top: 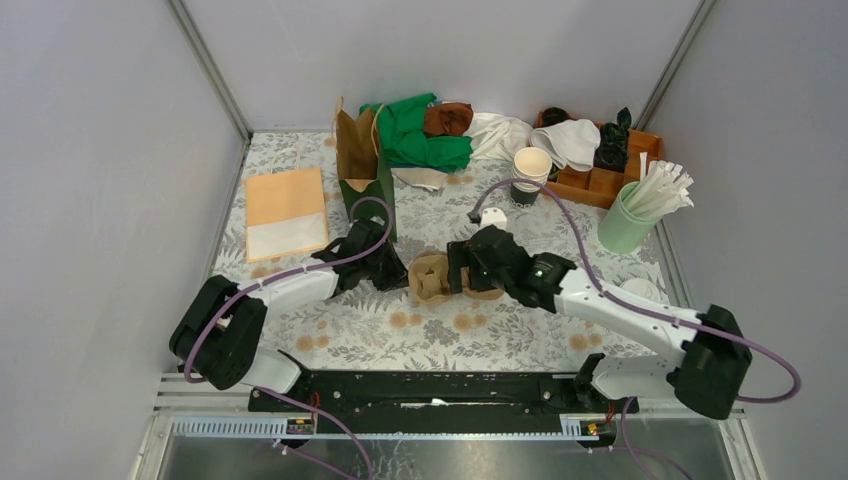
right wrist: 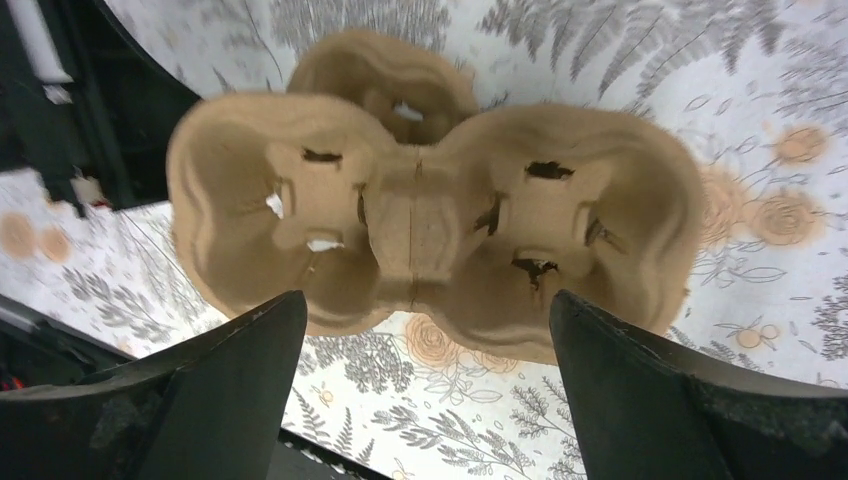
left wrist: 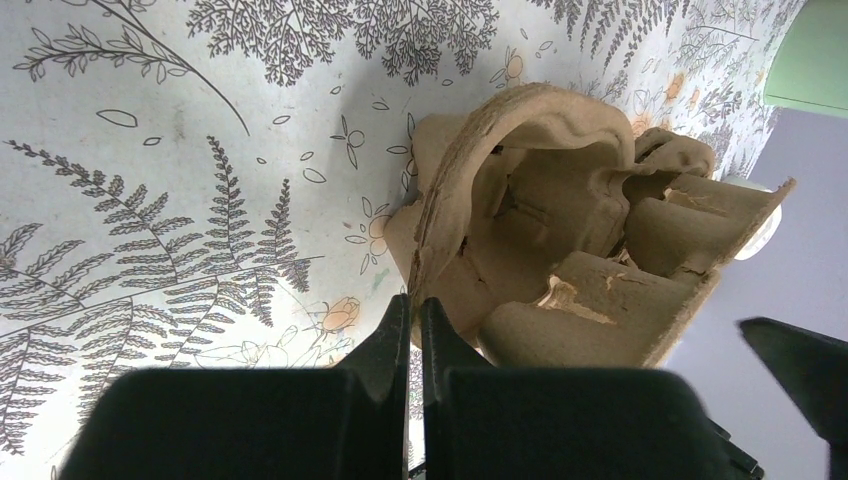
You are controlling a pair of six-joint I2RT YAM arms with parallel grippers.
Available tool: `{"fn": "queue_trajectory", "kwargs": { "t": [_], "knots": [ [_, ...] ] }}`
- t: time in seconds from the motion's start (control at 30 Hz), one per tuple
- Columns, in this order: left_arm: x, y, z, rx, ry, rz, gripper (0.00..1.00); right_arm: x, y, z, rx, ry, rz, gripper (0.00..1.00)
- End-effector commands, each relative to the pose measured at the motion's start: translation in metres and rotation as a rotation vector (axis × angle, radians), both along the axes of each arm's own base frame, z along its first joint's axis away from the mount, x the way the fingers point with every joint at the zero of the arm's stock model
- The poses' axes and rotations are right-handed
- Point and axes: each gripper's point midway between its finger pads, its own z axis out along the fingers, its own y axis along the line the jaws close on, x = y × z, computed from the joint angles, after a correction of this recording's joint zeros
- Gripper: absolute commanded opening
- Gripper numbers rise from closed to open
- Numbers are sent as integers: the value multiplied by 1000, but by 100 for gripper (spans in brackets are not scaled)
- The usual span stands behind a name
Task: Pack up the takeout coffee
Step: Pick up the cup tray from the cup tray.
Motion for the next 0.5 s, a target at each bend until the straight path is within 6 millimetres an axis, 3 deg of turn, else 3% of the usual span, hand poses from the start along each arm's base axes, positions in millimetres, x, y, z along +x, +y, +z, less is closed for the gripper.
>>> {"fn": "queue_trajectory", "kwargs": {
  "t": [0.0, 0.27, 0.47],
  "knots": [
    [6, 1, 6, -1, -43, 21, 0, -6, 22, -9, -9, 72, 120, 99],
    [4, 1, 9, -8, -51, 23, 0, 10, 35, -28, -74, 91, 119, 84],
    [3, 3, 9, -7, -53, 38, 0, 19, 32, -47, -142, 108, 76, 75]
  ]
}}
